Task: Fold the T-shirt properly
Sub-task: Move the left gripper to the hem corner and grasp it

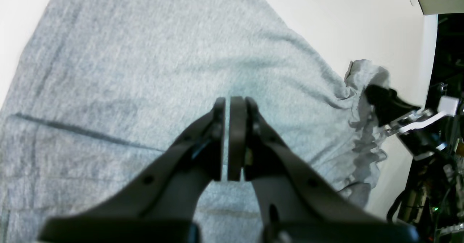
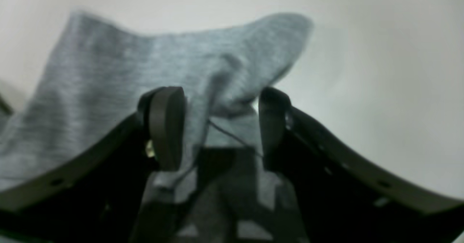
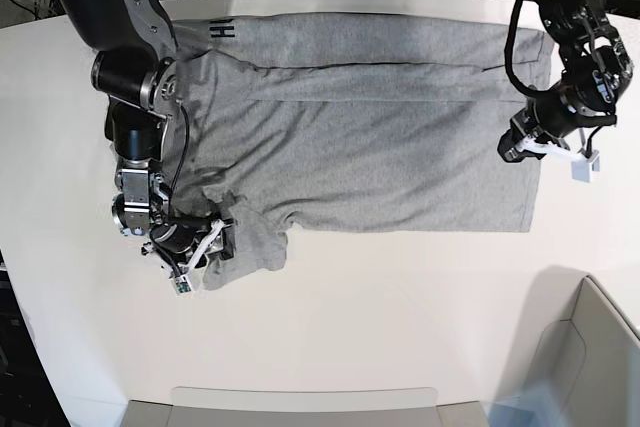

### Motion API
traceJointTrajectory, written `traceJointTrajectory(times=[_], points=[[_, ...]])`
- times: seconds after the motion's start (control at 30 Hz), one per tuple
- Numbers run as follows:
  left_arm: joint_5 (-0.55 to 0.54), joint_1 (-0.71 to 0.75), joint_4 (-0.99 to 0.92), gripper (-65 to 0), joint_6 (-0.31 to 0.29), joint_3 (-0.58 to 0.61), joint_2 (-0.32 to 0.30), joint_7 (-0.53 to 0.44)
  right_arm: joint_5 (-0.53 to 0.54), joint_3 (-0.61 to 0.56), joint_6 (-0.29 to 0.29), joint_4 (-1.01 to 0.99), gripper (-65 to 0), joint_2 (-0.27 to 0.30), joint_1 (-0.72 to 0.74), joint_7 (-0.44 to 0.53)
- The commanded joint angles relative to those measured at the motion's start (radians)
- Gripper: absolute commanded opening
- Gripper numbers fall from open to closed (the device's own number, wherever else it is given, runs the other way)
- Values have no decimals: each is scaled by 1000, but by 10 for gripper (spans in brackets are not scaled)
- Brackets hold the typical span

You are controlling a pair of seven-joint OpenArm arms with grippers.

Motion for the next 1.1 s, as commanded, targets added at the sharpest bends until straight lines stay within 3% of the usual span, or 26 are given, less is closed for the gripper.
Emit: traceJointTrajectory(times=[0.0, 0.17, 0.27, 0.47, 0.57, 0.67, 0.83, 0.9, 0.97, 1.07], points=[[-11, -7, 15, -616, 1, -2, -11, -1, -6, -3, -27, 0, -323, 8, 40, -7], [-11, -6, 15, -616, 1, -2, -11, -1, -10, -6, -44, -19, -323, 13, 38, -15], [-11, -4, 15, -616, 1, -2, -11, -1, -84, -8, 1, -50, -327, 13, 40, -16], [-7, -61, -20, -581, -1, -2, -19, -11, -133, 3, 21, -51, -420, 13, 20, -16], [-7, -176, -123, -496, -2, 6, -75, -11, -131, 3, 19, -51, -429, 18, 17, -16], [-7, -291, -270, -430, -2, 85, -151, -42, -131, 3, 19, -51, -428, 19, 17, -16], [-7, -438, -568, -421, -4, 337, -290, -269, -131, 2, 22, -51, -415, 27, 22, -67], [-7, -489, -686, -421, -42, 449, -335, -354, -131, 2, 24, -51, -396, 33, 23, -79], [-7, -543, -803, -421, -154, 549, -367, -427, -131, 2, 24, -51, -373, 33, 23, -81], [-7, -570, -919, -421, -274, 573, -382, -506, -131, 2, 24, -50, -364, 33, 25, -82]])
